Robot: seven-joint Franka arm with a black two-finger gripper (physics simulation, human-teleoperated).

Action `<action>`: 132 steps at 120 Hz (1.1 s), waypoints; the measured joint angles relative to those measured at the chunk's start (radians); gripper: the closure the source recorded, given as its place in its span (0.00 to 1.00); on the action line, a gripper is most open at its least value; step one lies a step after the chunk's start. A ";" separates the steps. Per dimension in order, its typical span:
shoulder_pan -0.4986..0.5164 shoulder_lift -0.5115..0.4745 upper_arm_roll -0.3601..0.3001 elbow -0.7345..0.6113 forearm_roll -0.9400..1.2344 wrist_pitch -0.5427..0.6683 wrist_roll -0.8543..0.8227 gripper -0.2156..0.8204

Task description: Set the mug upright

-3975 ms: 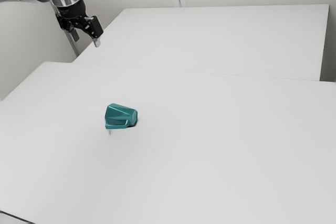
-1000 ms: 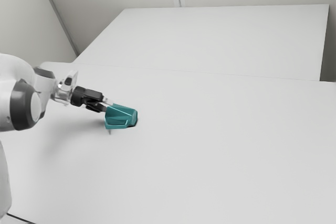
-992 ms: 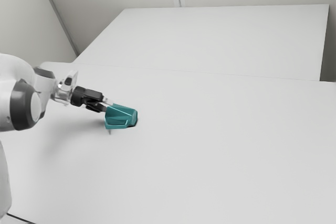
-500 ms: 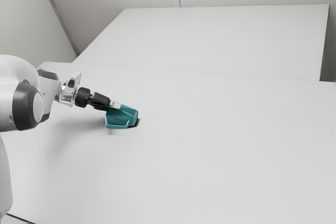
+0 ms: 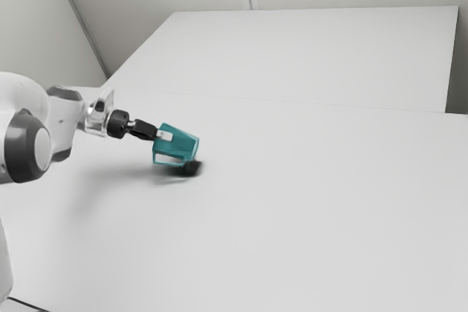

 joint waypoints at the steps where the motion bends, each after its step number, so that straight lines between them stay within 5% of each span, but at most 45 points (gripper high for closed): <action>1: -0.002 -0.003 0.000 0.000 0.000 0.001 0.000 0.95; 67: -0.129 -0.232 -0.103 -0.042 0.497 0.381 -0.170 0.96; 132: -0.150 -0.261 -0.277 -0.064 0.922 0.552 -0.515 0.97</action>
